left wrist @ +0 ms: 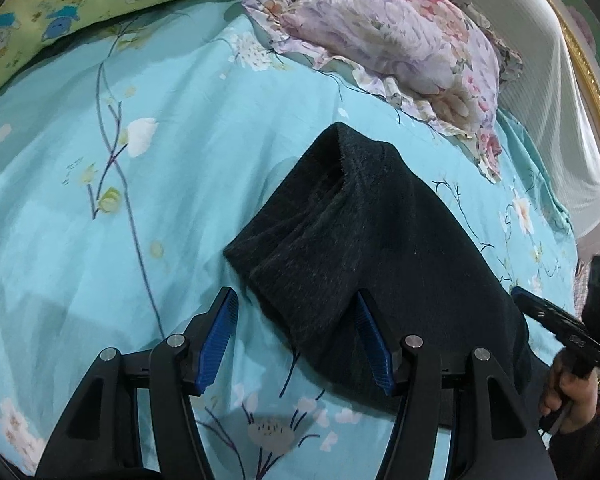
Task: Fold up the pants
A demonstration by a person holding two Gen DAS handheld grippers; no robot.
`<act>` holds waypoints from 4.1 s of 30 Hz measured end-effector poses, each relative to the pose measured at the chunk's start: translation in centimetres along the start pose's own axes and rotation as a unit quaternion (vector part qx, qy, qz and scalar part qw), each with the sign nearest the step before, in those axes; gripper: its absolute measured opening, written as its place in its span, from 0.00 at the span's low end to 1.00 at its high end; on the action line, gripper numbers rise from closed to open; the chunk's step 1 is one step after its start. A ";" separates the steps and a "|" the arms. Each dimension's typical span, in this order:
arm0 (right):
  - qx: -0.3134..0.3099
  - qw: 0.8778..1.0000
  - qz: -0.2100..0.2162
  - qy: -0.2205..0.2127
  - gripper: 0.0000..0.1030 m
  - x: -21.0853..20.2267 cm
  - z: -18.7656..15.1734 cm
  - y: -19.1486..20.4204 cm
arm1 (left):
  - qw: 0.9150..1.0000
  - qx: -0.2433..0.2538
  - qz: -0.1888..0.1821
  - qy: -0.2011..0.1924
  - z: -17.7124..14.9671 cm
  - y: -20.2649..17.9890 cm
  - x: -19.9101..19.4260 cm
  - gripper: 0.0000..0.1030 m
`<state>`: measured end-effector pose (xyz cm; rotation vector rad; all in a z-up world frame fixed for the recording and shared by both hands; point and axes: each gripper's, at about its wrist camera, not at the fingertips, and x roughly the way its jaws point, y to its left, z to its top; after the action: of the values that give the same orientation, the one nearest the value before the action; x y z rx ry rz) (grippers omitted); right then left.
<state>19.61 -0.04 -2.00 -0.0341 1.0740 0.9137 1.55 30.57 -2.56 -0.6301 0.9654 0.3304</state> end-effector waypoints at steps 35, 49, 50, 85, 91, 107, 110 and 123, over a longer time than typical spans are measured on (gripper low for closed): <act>-0.080 0.983 -0.152 -0.065 0.37 -0.5 -0.8 4.2 | 0.992 0.050 0.040 -0.107 -1.5 1.2 -5.8 0.48; 0.076 0.982 -0.114 -0.131 0.47 -11.6 -11.9 1.0 | 0.990 0.096 -0.008 -0.104 -2.8 -5.4 -7.6 0.58; 0.088 0.980 -0.116 -0.136 0.47 -12.3 -12.8 0.6 | 0.990 0.102 -0.013 -0.098 -3.0 -6.4 -7.3 0.59; 0.358 0.888 -0.141 -0.253 0.59 -24.7 -29.3 -11.6 | 0.894 0.423 -0.137 0.051 -13.9 -37.8 -0.9 0.66; 0.398 0.871 -0.115 -0.266 0.59 -24.5 -30.7 -13.9 | 0.854 0.485 -0.162 0.093 -16.1 -43.6 1.8 0.67; 0.426 0.838 -0.066 -0.333 0.34 -23.9 -31.7 -17.0 | 0.774 0.570 -0.199 0.193 -21.6 -54.1 9.4 0.67; 0.427 0.838 -0.038 -0.337 0.24 -23.7 -32.0 -17.5 | 0.765 0.575 -0.206 0.204 -22.4 -55.3 10.4 0.63; 0.420 0.835 -0.052 -0.352 0.12 -25.2 -33.0 -18.1 | 0.732 0.598 -0.257 0.202 -24.0 -58.1 8.9 0.10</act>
<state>3.04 -41.95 -6.66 0.9071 0.6760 0.2305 21.14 -29.78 0.33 0.2842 1.1368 -0.9466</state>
